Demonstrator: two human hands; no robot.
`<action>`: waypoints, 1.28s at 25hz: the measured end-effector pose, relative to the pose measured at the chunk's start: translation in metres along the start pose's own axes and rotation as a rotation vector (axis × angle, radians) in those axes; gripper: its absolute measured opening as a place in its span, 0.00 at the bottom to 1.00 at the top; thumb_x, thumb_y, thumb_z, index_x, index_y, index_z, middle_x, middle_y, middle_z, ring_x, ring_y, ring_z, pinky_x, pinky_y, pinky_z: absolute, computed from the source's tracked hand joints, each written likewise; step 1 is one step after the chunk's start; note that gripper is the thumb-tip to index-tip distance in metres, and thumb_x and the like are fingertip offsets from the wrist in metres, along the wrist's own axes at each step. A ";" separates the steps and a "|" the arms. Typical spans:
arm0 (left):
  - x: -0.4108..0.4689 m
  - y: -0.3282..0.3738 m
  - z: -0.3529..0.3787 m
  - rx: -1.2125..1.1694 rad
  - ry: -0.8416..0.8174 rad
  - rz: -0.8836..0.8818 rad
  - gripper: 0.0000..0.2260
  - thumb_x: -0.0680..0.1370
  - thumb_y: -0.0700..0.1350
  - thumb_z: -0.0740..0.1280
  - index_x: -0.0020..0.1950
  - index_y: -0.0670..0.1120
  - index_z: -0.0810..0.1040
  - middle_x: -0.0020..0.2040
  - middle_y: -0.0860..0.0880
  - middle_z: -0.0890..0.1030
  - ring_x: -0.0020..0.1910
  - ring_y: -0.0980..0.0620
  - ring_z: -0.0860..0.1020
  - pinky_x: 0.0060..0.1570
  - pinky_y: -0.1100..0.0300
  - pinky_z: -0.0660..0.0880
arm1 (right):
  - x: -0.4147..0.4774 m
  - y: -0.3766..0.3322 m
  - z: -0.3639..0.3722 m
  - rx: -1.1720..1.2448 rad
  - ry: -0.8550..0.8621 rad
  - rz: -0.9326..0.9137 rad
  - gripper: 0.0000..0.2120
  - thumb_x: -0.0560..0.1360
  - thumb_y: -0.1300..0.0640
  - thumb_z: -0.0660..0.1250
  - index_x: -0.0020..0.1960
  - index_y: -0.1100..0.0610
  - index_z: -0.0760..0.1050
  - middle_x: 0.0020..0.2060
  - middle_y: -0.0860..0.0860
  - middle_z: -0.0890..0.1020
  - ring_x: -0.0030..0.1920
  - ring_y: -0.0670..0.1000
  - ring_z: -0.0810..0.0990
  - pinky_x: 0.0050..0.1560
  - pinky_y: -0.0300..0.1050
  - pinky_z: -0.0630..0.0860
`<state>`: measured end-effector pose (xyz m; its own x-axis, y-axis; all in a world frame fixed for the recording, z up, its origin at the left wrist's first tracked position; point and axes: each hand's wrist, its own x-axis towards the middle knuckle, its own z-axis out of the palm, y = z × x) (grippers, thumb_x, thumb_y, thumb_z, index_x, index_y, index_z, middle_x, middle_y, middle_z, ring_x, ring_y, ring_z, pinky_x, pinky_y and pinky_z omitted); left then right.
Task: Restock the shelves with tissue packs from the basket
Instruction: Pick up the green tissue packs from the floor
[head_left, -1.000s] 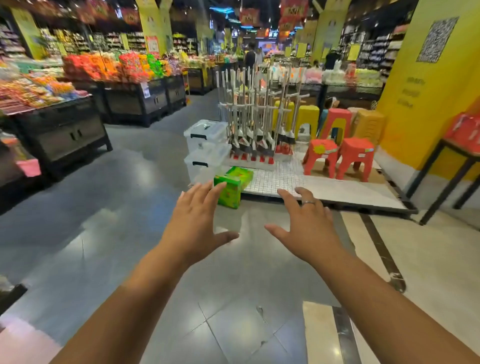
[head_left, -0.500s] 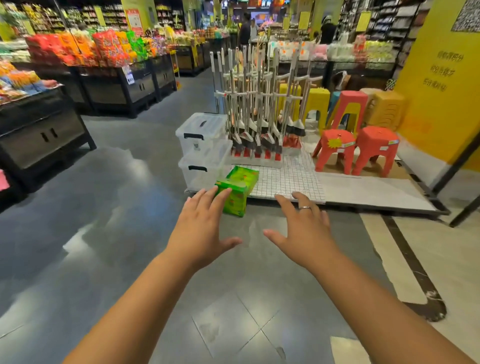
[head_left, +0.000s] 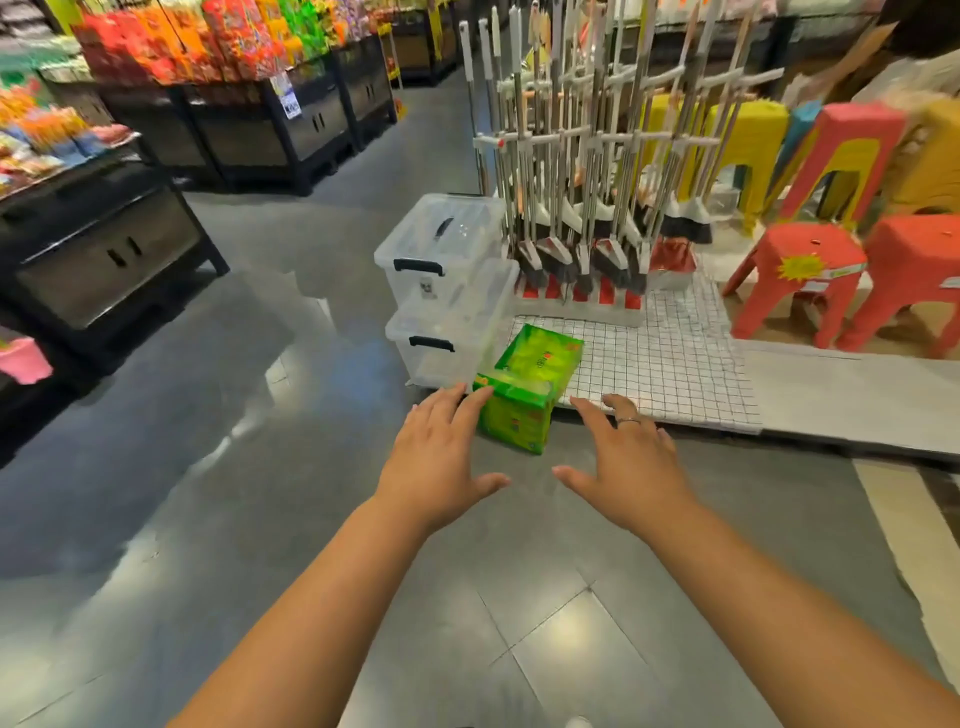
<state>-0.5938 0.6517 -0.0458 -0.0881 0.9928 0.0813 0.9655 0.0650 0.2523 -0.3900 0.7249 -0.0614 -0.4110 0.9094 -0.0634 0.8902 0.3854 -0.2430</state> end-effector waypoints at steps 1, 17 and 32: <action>0.028 -0.013 0.007 -0.001 -0.013 -0.007 0.44 0.71 0.63 0.70 0.79 0.53 0.50 0.78 0.49 0.54 0.77 0.48 0.52 0.76 0.49 0.52 | 0.030 0.001 0.005 -0.007 -0.034 0.005 0.40 0.72 0.32 0.63 0.77 0.45 0.52 0.76 0.55 0.57 0.72 0.58 0.63 0.70 0.57 0.62; 0.411 -0.247 0.163 0.031 -0.458 0.151 0.40 0.73 0.60 0.70 0.78 0.51 0.55 0.78 0.45 0.55 0.77 0.45 0.51 0.76 0.53 0.46 | 0.428 0.002 0.170 0.225 -0.313 0.338 0.43 0.69 0.37 0.71 0.77 0.49 0.57 0.73 0.59 0.62 0.70 0.62 0.66 0.66 0.57 0.69; 0.660 -0.313 0.487 0.107 -0.798 0.211 0.42 0.73 0.60 0.70 0.79 0.49 0.50 0.78 0.42 0.53 0.77 0.42 0.51 0.76 0.48 0.49 | 0.671 0.148 0.439 0.219 -0.449 0.393 0.50 0.63 0.40 0.78 0.77 0.55 0.59 0.75 0.61 0.59 0.72 0.66 0.60 0.69 0.61 0.62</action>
<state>-0.8348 1.3358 -0.5403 0.2586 0.7555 -0.6020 0.9639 -0.1611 0.2119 -0.6202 1.3240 -0.5650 -0.1461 0.8038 -0.5766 0.9502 -0.0481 -0.3079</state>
